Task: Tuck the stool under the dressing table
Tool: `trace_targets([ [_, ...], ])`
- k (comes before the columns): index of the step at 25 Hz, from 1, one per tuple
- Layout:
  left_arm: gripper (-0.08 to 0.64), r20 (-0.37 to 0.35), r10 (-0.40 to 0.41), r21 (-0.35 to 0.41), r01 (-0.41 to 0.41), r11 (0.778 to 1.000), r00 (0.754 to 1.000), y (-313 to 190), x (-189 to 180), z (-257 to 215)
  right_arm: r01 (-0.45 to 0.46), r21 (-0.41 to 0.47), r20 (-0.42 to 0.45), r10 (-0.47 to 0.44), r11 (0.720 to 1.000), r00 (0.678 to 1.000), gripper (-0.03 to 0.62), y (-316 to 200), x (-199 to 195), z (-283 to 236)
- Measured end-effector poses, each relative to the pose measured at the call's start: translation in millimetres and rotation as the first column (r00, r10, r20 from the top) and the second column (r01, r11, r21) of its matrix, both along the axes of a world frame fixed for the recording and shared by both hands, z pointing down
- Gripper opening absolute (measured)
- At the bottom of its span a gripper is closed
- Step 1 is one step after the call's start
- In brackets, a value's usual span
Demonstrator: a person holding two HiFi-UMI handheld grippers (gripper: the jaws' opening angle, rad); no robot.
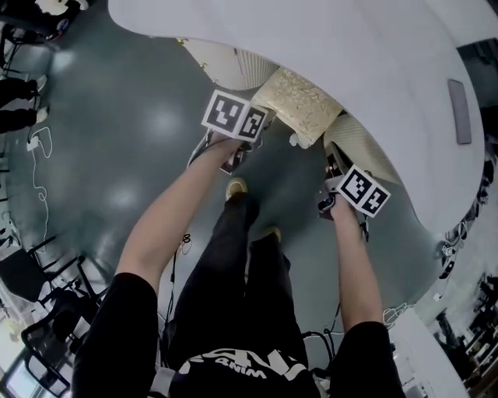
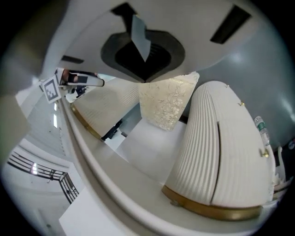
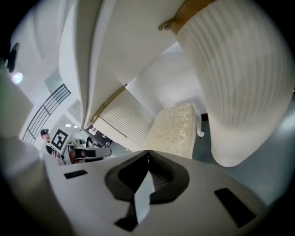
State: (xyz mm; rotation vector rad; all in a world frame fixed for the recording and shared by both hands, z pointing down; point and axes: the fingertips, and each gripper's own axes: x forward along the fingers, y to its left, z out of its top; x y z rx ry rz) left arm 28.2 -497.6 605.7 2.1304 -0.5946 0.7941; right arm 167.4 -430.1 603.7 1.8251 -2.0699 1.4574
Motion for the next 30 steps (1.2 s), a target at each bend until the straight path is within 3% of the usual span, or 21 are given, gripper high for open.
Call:
trace_targets([
  [5, 0.008, -0.046, -0.043, 0.084, 0.046, 0.995, 0.998, 52.9, -27.3, -83.5, 0.016, -0.004, -0.034, -0.016, 1.000, 0.999, 0.021, 81.6, 22.7, -60.2],
  [10, 0.008, -0.055, -0.040, 0.168, 0.049, 0.985, 0.998, 129.3, -39.0, -183.7, 0.128, 0.074, -0.054, -0.125, 0.989, 0.991, 0.021, 149.7, 26.0, -155.5],
  [15, 0.008, -0.108, -0.072, 0.211, 0.093, 0.973, 0.992, 195.9, -33.3, -262.0, 0.169, 0.156, -0.047, -0.163, 0.973, 0.985, 0.021, 213.9, 26.4, -238.9],
  [22, 0.008, -0.166, -0.090, 0.288, 0.136, 0.948, 0.982, 250.0, -17.3, -336.0, 0.214, 0.259, -0.095, -0.196, 0.942, 0.976, 0.021, 255.2, 19.8, -318.8],
  [30, 0.008, -0.180, -0.041, 0.383, 0.108, 0.917, 0.983, 313.1, -13.6, -392.5, 0.232, 0.298, -0.158, -0.192, 0.926, 0.969, 0.021, 295.2, -3.6, -364.5],
])
